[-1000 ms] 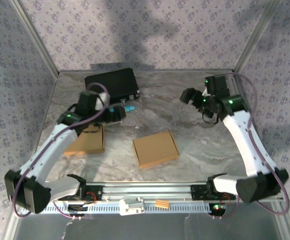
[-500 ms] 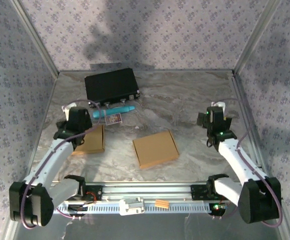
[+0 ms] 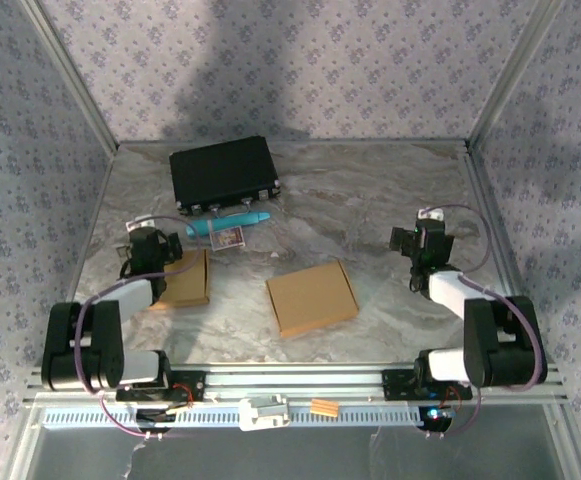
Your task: Fold the paper box
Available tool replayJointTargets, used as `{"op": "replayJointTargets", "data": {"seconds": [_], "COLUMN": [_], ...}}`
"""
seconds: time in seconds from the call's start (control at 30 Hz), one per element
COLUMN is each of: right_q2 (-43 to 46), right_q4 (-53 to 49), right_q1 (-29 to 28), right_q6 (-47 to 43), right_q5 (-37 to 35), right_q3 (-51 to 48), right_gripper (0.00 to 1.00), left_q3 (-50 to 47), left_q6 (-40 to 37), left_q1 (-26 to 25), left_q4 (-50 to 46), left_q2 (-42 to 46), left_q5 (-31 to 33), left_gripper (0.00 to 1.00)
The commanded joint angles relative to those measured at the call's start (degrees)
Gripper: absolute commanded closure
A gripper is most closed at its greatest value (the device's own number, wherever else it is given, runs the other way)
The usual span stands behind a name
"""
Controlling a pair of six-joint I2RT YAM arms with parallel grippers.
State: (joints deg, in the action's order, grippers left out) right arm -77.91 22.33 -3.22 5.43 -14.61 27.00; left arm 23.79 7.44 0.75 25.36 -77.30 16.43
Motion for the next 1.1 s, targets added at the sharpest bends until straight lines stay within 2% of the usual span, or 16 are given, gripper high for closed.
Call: {"op": "replayJointTargets", "data": {"seconds": [0.0, 0.07, 0.13, 0.2, 0.3, 0.37, 0.5, 0.73, 1.07], "right_q2": [-2.63, -3.17, -3.29, -3.53, -5.68, -6.81, -8.87, -9.21, -9.1], "right_q4": [4.29, 5.12, 7.05, 8.9, 14.77, 16.24, 28.6, 24.93, 24.96], "right_q1": [0.29, 0.74, 2.19, 4.28, 6.94, 6.36, 6.12, 3.84, 3.66], "right_q6": [-4.32, -5.71, -6.26, -5.64, -4.16, -5.4, -4.97, -5.74, -5.86], "right_q5": [3.21, 4.11, 6.48, 8.72, 11.72, 12.8, 10.92, 5.55, 5.17], "right_q3": [2.01, 2.28, 1.75, 1.14, -0.86, -1.24, -7.14, -4.96, -5.04], "right_gripper": [0.01, 0.01, 0.01, 0.01, 0.01, 0.01, 0.01, 0.01, 0.01], "left_q3": [2.45, 2.63, 4.14, 2.89, -3.53, -2.41, -2.08, -1.56, -1.25], "left_q6": [-1.75, -1.81, -3.79, -4.42, -3.82, -3.32, -3.12, -3.19, -3.77], "left_q1": [0.26, 0.89, 0.12, -0.54, -0.44, -0.36, -0.4, -0.48, -1.15], "left_q4": [9.73, 13.35, 11.98, 13.71, 29.24, 24.13, 24.95, 23.62, 23.24], "left_q2": [-3.18, -6.95, -8.58, -8.47, -11.42, -9.81, -10.55, -10.38, -10.58], "left_q5": [-5.19, -6.02, -8.4, -7.89, -6.07, -5.88, -5.14, -4.83, -4.12], "left_gripper": [0.0, 0.0, 0.0, 0.0, 0.0, 0.0, 0.0, 0.0, 0.0]}}
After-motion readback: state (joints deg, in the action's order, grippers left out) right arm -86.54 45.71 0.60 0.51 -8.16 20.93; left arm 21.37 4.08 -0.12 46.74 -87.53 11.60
